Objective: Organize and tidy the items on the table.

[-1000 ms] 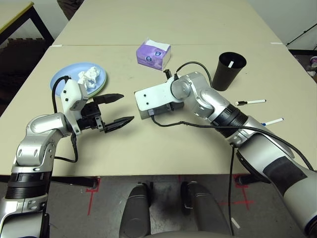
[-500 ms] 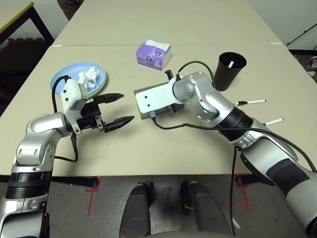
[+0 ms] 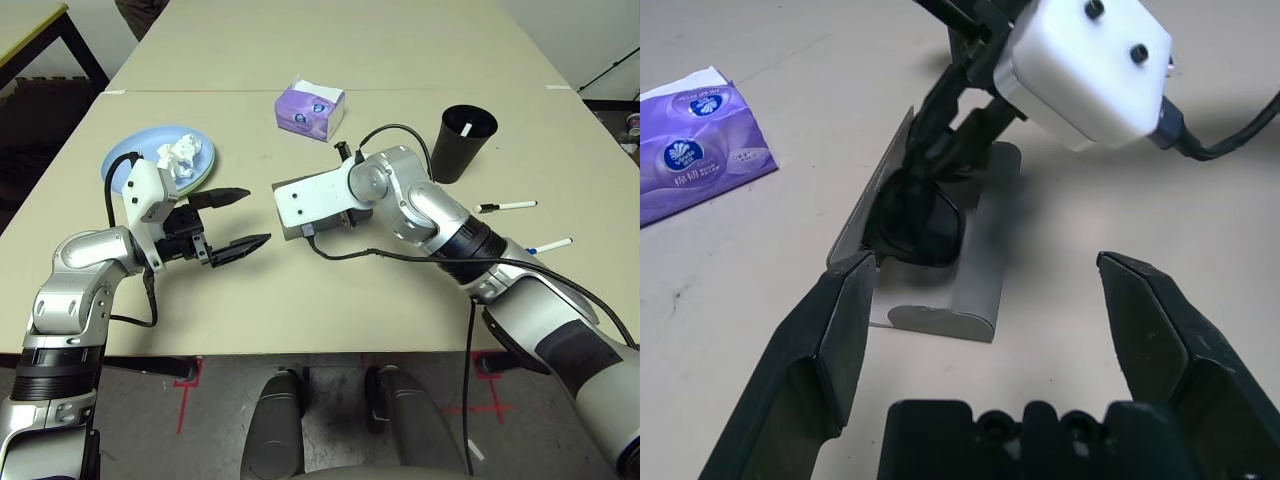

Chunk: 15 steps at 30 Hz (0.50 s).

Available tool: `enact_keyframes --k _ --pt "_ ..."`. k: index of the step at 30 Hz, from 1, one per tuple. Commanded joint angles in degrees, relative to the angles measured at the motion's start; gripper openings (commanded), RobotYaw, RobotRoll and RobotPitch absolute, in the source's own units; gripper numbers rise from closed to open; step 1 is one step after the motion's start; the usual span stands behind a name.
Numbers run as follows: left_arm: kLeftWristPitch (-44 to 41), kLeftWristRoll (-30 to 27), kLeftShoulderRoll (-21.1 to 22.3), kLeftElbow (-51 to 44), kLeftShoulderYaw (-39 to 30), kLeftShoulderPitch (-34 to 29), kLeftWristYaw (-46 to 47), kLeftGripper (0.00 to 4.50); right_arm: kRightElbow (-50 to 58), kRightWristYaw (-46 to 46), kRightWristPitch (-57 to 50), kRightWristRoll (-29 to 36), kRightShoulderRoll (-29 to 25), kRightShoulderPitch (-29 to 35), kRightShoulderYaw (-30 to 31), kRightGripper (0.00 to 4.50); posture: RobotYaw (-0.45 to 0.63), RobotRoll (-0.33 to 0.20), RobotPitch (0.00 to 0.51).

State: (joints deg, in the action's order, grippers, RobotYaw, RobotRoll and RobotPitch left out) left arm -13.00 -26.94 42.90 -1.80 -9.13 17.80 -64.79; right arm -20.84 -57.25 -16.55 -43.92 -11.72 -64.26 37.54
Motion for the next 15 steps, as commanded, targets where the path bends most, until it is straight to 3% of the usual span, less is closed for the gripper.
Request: enact_keyframes --k 1,15 --pt "0.3 0.1 0.3 -0.7 0.2 0.1 0.0 4.50 -0.5 0.3 -0.2 0.5 0.4 -0.3 -0.3 0.38 0.01 0.000 0.150" --pt "-0.1 0.0 0.7 -1.0 0.0 0.1 -0.1 4.50 3.6 -1.8 -2.0 -0.3 0.1 4.0 1.3 0.38 0.02 0.000 0.151"
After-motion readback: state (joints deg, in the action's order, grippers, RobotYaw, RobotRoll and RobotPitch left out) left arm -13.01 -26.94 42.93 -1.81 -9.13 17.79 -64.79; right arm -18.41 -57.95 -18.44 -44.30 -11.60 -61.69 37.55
